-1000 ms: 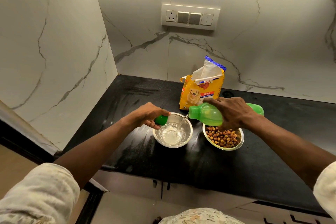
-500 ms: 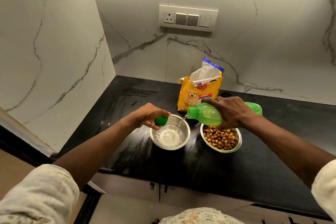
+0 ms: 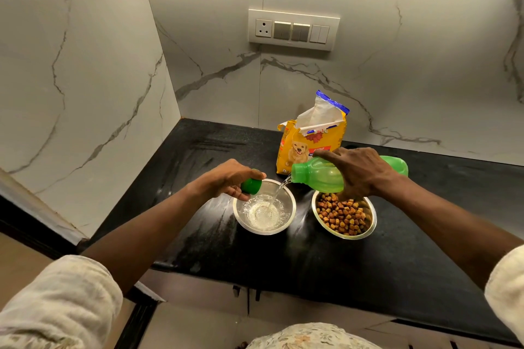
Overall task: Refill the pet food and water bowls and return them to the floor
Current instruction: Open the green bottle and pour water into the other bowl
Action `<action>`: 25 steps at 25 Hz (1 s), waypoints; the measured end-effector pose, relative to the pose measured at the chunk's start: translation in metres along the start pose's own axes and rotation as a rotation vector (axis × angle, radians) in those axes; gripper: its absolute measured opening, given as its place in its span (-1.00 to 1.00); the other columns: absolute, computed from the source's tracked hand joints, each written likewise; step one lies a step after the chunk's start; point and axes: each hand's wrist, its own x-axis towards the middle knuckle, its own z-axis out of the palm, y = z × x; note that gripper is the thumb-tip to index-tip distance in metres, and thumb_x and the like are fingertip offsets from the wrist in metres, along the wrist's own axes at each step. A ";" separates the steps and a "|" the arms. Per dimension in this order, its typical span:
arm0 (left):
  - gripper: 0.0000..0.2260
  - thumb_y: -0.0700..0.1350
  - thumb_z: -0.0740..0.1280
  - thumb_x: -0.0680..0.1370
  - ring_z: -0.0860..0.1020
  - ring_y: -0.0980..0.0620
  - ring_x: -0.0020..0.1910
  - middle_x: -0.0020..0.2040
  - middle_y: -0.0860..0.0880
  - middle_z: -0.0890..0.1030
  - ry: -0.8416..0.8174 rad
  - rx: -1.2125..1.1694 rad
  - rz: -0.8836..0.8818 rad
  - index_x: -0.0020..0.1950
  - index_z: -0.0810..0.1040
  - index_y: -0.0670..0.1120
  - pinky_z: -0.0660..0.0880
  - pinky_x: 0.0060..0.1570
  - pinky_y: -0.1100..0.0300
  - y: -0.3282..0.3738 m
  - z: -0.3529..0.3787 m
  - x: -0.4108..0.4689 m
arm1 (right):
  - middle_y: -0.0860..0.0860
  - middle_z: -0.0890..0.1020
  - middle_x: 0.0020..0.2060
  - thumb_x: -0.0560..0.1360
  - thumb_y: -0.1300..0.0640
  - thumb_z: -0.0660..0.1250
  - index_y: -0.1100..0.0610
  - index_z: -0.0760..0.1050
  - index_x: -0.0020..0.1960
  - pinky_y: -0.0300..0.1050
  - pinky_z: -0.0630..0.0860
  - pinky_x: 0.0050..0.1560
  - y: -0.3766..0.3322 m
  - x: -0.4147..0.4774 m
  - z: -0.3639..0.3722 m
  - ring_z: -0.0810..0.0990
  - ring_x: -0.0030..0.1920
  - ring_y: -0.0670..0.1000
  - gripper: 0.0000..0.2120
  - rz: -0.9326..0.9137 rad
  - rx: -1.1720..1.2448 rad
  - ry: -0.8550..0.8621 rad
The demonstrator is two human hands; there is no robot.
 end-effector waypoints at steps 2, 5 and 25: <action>-0.59 0.07 0.54 0.51 0.75 -0.10 -0.19 0.09 -0.27 0.64 0.002 -0.003 0.003 0.15 0.56 -0.19 0.70 -0.22 0.15 0.000 0.001 0.000 | 0.04 0.62 0.13 0.16 -0.41 0.54 -0.19 -0.06 0.61 -0.14 0.41 -0.19 0.001 -0.001 -0.002 0.62 -0.11 0.07 0.21 -0.007 -0.001 0.004; -0.63 0.08 0.54 0.51 0.74 -0.08 -0.23 0.08 -0.26 0.64 0.012 0.001 0.003 0.08 0.56 -0.17 0.69 -0.27 0.17 0.001 0.001 -0.002 | 0.04 0.62 0.14 0.18 -0.40 0.55 -0.19 -0.08 0.60 -0.15 0.42 -0.20 0.002 -0.001 -0.005 0.62 -0.12 0.06 0.21 -0.014 0.001 0.019; -0.64 0.08 0.53 0.51 0.74 -0.07 -0.26 0.07 -0.26 0.64 0.010 0.019 0.016 0.06 0.54 -0.15 0.70 -0.27 0.17 0.004 0.003 -0.001 | 0.04 0.61 0.09 0.21 -0.40 0.54 -0.20 -0.12 0.57 -0.08 0.56 -0.19 0.006 0.002 -0.013 0.64 -0.11 0.09 0.18 -0.023 -0.009 0.055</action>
